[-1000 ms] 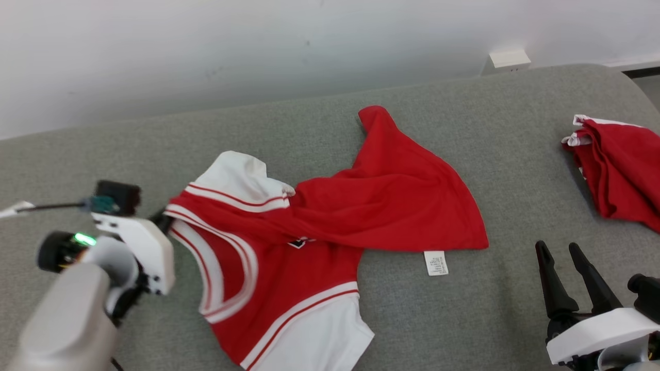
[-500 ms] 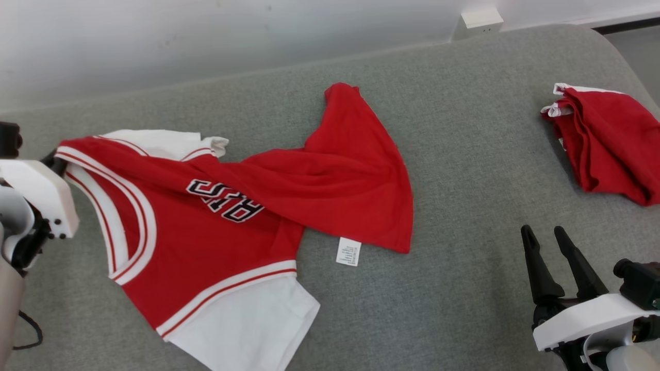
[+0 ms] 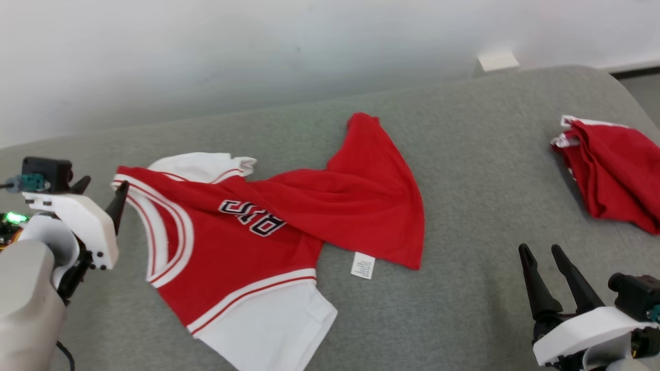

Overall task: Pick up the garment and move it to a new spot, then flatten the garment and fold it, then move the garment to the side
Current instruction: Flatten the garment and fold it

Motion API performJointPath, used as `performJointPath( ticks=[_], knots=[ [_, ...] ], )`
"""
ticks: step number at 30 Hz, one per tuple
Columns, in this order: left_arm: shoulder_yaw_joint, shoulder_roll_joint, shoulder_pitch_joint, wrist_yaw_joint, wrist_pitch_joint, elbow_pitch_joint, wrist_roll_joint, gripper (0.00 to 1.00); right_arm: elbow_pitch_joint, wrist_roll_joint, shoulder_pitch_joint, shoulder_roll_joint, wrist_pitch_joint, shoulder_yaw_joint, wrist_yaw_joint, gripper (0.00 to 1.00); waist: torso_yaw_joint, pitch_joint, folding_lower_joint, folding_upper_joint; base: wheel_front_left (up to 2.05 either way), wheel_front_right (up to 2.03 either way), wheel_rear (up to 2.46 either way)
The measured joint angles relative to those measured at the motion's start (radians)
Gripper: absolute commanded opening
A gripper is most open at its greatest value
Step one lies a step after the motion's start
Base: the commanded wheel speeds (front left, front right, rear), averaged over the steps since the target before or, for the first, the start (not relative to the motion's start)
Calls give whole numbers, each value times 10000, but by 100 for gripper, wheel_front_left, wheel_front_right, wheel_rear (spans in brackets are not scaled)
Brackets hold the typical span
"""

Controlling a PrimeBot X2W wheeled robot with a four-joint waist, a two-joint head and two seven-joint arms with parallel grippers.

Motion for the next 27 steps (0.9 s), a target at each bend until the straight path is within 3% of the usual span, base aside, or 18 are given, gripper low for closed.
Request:
performJointPath(
  ticks=[4,7,11,21,27],
  knots=[
    [-100,-8,297,2,-790,-322,-73,100,-15,2,233,-88,27,-178,2,100,432,-373,0,0,0,0,0],
    [19,-240,629,326,-1781,-840,-138,100,-71,0,422,-130,113,-320,2,100,751,-627,0,0,0,0,0],
    [173,-736,1505,834,-2311,-1916,-215,100,-222,-23,653,-157,238,-472,2,100,1137,-898,0,0,0,0,0],
    [1277,-1776,4700,2268,-2466,-5674,-192,100,-374,-105,965,-90,535,-602,0,100,1618,-1078,0,0,0,0,0],
    [1745,-2351,5975,2464,-2466,-6510,-67,100,-378,-105,1083,-58,644,-642,0,100,1791,-1090,0,0,0,0,0]
  ],
)
